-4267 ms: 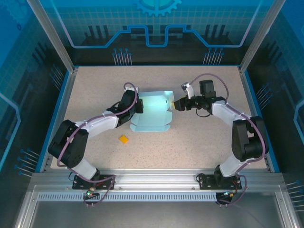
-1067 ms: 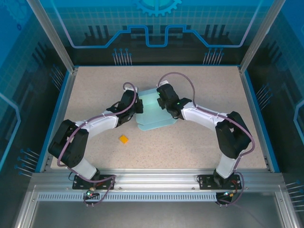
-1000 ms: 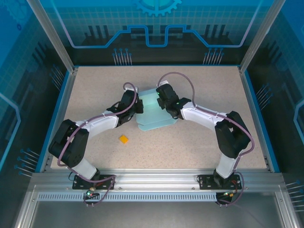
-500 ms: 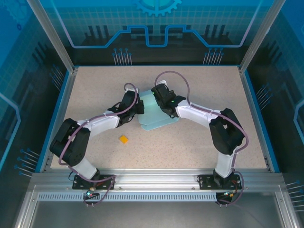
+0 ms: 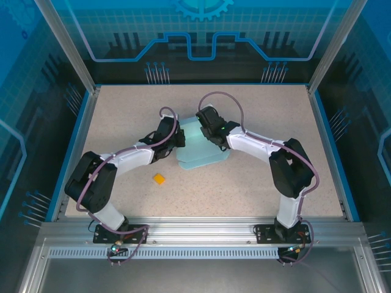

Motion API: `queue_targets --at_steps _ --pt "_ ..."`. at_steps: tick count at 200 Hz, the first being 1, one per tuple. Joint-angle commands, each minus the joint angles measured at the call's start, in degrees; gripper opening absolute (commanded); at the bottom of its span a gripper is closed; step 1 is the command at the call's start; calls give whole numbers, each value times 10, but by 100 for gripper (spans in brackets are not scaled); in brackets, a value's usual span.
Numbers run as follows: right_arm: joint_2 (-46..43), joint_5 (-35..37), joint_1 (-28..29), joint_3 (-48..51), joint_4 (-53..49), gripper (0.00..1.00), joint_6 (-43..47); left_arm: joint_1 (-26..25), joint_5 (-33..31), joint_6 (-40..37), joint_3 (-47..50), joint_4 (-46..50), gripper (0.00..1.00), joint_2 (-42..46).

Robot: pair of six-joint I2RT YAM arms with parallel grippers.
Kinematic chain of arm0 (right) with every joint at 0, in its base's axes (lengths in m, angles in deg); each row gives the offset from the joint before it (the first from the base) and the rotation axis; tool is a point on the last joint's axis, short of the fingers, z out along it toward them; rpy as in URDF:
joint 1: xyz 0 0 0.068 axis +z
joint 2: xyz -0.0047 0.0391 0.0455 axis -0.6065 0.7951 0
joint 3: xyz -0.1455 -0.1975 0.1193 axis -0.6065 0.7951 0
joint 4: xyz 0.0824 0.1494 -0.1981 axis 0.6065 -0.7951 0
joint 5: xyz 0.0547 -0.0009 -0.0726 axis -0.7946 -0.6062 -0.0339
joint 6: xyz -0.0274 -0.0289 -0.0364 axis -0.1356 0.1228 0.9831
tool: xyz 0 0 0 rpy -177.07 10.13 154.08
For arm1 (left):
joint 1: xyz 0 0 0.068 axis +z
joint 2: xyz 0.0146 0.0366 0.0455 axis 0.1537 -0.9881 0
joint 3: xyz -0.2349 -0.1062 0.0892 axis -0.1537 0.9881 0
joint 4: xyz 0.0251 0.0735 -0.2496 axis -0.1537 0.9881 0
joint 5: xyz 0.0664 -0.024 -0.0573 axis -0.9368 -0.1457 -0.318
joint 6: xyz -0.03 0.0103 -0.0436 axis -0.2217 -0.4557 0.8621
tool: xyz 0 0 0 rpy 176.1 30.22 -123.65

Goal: Fold the paper box

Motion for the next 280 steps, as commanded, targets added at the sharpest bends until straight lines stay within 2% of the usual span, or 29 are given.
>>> queue_targets --at_steps 1,58,92,122,188,241,262,280 --pt "-21 -60 -30 10 -27 28 -6 -4 25 -17 -16 0 0 9" --pt "-34 -116 -42 19 -34 38 -28 -4 24 -19 -20 0 0 7" --pt "-45 -155 -44 27 -27 52 -38 -4 22 -21 -22 3 0 4" --pt "-54 -193 -44 36 -15 58 -45 -4 20 -23 -23 3 0 0" --pt "-107 -290 -55 60 20 64 -49 -4 16 -26 -23 8 0 -5" --pt "-206 -320 -69 78 8 68 -11 1 18 -53 -20 22 0 -8" --pt "-228 -348 -91 80 2 69 7 1 42 -80 -4 -5 0 -12" --pt "-227 -401 -126 80 1 69 5 -2 67 -107 4 -38 0 -24"
